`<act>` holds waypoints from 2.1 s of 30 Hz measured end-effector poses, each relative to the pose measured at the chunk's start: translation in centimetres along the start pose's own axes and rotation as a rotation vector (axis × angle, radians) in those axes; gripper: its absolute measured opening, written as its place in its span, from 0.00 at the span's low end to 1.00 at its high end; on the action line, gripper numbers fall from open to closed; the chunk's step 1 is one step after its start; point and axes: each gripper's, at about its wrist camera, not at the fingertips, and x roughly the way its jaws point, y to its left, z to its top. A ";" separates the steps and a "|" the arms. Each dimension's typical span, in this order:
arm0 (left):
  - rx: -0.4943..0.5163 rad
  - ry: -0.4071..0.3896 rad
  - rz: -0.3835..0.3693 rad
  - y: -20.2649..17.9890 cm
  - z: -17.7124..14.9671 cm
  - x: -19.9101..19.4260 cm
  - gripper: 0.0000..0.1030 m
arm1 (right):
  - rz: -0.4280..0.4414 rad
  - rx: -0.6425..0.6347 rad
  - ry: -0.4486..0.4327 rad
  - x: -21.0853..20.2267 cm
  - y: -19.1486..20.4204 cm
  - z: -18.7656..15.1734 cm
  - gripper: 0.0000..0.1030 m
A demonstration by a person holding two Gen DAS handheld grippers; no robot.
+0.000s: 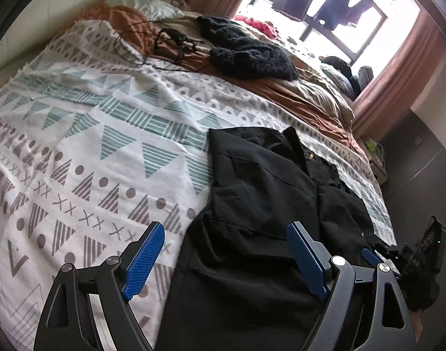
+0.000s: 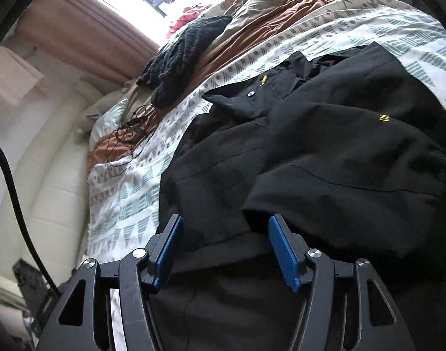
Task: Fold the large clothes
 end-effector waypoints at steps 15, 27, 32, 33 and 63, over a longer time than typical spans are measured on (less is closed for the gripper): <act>0.256 0.026 -0.025 -13.3 -5.1 1.8 0.84 | -0.052 0.140 -0.125 -10.2 -10.5 1.6 0.59; 0.444 0.121 -0.104 -25.7 -10.1 7.1 0.84 | -0.046 0.228 -0.115 -13.1 -18.1 3.0 0.59; 0.488 0.167 -0.151 -29.9 -12.5 9.4 0.82 | -0.046 0.267 -0.142 -14.6 -20.8 3.6 0.59; 0.500 0.176 -0.161 -30.8 -13.1 10.0 0.82 | -0.041 0.273 -0.144 -14.7 -21.5 3.8 0.59; 0.540 0.143 -0.076 -28.4 -7.1 10.5 0.17 | 0.050 0.400 -0.166 -11.0 -22.4 5.5 0.59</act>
